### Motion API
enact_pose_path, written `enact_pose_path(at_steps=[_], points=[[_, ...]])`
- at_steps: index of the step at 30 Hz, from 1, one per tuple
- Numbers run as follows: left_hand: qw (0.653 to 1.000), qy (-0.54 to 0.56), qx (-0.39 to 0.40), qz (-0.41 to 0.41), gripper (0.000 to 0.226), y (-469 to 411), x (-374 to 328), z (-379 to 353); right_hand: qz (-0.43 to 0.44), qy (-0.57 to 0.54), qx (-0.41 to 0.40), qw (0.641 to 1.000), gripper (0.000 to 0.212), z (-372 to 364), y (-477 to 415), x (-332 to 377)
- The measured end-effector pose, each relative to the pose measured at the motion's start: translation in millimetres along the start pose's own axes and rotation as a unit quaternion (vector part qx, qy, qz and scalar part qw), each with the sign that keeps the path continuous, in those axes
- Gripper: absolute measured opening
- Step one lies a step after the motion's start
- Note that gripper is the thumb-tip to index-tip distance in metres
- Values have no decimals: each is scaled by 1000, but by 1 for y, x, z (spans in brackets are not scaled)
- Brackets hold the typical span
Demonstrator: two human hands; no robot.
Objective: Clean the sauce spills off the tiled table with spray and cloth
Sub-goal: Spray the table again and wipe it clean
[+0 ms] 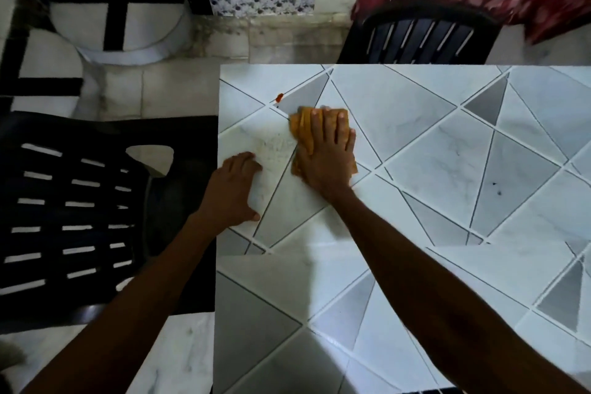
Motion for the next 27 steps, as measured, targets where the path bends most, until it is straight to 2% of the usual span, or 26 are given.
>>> enact_pose_path(at_steps=[3,5,8,10,12,15,17,20,22,25,27], points=[[999,-46,27,11,144,-11,-2,5,54,-19,-18,998,75,-2,90,1],[996,-59,57,23,151,-20,0,5,92,-11,-4,996,75,-3,141,-5],[993,-56,99,42,153,-29,3,3,131,24,11,991,80,-9,131,-36],[991,-74,104,41,154,-31,3,1,79,41,23,996,81,-12,76,-63],[991,-81,98,42,154,-30,4,0,-18,37,29,999,80,-7,12,-79],[993,-70,84,41,156,-30,6,0,-100,7,48,994,80,-3,-46,-54],[994,-60,87,41,157,-29,10,1,-63,0,32,997,79,0,-38,-17],[994,-44,88,35,157,-28,12,3,108,16,-12,994,76,-1,37,25],[994,-43,91,33,157,-28,12,3,168,2,-20,986,76,-2,92,15],[994,-51,88,37,158,-30,10,0,177,33,-4,984,77,-7,110,-33],[993,-71,86,39,158,-31,10,-2,111,50,19,992,76,-12,74,-62]])
Point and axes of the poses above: each hand's wrist, its own y-axis away from the middle knuckle, its own z-axis out of the back of the hand, x = y × z, the point moved 7 cm from there along -y, towards the middle knuckle, and after that the axes turned 15 degrees about y, right-handed, at the moved point
